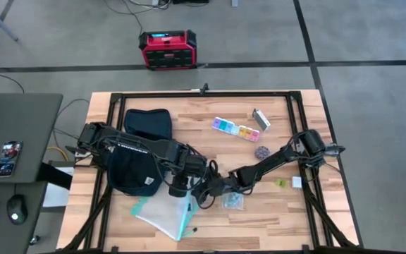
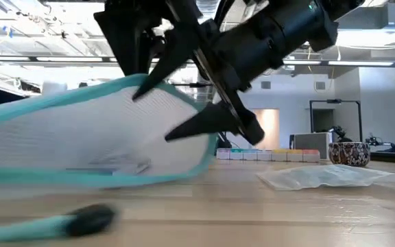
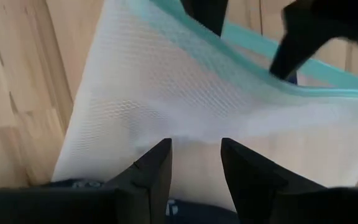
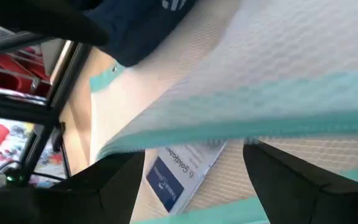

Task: Unpack backpack
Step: Put the pencil case into the zip bag, then put the earphones into the backpack

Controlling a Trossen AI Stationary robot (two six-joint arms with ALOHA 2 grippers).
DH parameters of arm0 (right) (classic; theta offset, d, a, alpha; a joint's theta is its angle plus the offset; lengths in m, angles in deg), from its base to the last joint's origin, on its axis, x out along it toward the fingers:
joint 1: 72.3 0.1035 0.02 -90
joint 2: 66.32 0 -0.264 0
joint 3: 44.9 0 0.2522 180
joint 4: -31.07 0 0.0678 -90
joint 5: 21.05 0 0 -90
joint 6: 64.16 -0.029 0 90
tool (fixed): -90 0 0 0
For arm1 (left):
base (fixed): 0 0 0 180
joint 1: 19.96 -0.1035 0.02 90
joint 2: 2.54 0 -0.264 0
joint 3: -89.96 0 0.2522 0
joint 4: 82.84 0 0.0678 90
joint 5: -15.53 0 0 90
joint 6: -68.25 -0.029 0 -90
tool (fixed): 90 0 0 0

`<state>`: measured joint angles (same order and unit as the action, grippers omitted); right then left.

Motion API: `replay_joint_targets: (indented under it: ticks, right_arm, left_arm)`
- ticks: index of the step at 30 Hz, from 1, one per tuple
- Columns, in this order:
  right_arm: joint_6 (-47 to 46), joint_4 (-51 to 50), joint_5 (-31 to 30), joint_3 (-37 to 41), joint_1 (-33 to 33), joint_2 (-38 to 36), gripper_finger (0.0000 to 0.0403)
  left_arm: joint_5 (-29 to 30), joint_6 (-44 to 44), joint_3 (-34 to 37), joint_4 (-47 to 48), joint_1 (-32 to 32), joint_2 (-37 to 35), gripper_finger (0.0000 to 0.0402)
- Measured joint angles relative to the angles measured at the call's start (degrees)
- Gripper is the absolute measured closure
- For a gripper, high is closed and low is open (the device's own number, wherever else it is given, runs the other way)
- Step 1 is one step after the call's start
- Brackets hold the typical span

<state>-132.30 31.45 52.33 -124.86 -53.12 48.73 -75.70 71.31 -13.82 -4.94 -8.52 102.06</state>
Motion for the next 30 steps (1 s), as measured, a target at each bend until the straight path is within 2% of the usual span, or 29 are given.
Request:
replay_joint_targets:
  ticks: [3, 6, 9, 12, 17, 20, 24, 26, 28, 30]
  right_arm:
    - [-0.74, -3.11, 0.87, -0.28, 0.0, -0.13, 0.0138]
    - [0.63, -6.11, 5.25, -0.09, 0.55, -1.02, 0.0138]
    - [5.31, -10.02, 9.29, -0.21, 1.35, -5.28, 0.0138]
    - [9.99, -19.7, 10.49, -0.35, 2.47, -10.05, 0.0138]
    - [23.45, -38.21, 11.72, -0.21, 5.07, -14.09, 0.0138]
    - [27.19, -43.59, 12.09, -0.17, 6.38, -13.47, 0.0138]
    - [31.57, -43.62, 11.96, -0.17, 7.43, -9.65, 0.0138]
    - [30.81, -44.4, 11.3, -0.16, 7.39, -6.96, 0.014]
    - [28.53, -44.39, 10.56, -0.36, 6.94, -5.22, 0.0153]
    - [27.54, -45.13, 10.67, -0.54, 6.51, -3.8, 0.0185]
  left_arm:
    - [0.01, 0.07, 0.09, -0.73, 0.0, 0.0, 0.0277]
    - [0.04, 0.08, 0.09, -0.89, 0.0, 0.0, 0.0277]
    - [0.05, -0.28, 0.13, -1.92, 0.0, 0.0, 0.0277]
    - [0.07, -0.42, 0.13, -3.9, 0.0, 0.0, 0.0277]
    - [0.09, -0.45, 0.15, -5.86, 0.0, 0.0, 0.0277]
    - [0.09, -0.4, 0.17, -6.67, 0.0, 0.0, 0.0277]
    - [0.11, -0.36, 0.17, -7.94, 0.11, 0.0, 0.0277]
    - [0.11, -0.29, 0.17, -8.08, 0.15, 0.0, 0.0277]
    - [0.14, -0.25, 0.17, -8.1, 0.2, 0.0, 0.0277]
    - [0.13, -0.25, 0.17, -7.97, 0.34, 0.0, 0.0277]
